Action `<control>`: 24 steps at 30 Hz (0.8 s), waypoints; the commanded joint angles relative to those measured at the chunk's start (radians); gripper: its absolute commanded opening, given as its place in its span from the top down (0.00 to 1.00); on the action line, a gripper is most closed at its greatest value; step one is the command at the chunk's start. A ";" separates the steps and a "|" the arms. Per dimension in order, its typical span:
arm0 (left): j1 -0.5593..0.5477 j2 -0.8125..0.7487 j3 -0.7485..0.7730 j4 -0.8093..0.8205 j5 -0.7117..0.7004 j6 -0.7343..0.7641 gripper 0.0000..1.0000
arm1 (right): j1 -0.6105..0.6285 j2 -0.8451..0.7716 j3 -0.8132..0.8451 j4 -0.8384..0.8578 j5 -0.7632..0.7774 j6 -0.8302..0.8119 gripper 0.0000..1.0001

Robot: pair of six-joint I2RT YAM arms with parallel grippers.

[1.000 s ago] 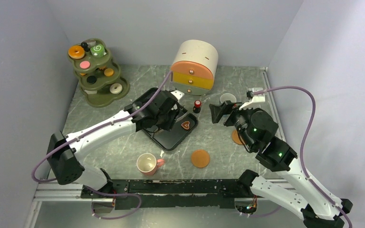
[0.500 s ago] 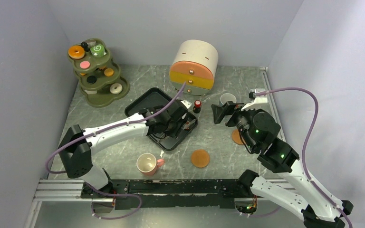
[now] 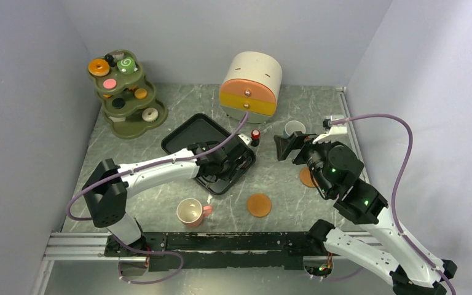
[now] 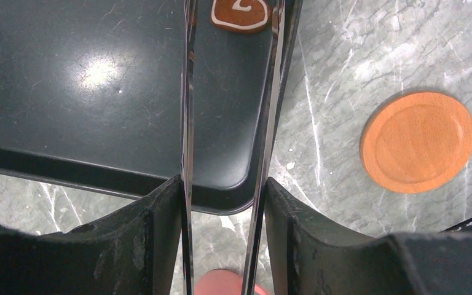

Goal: Serve the afternoon tea
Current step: Pick up the desert from the tray.

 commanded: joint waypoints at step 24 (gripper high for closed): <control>-0.016 0.005 -0.009 -0.016 -0.037 -0.017 0.50 | -0.005 -0.003 0.010 0.009 -0.005 0.006 0.06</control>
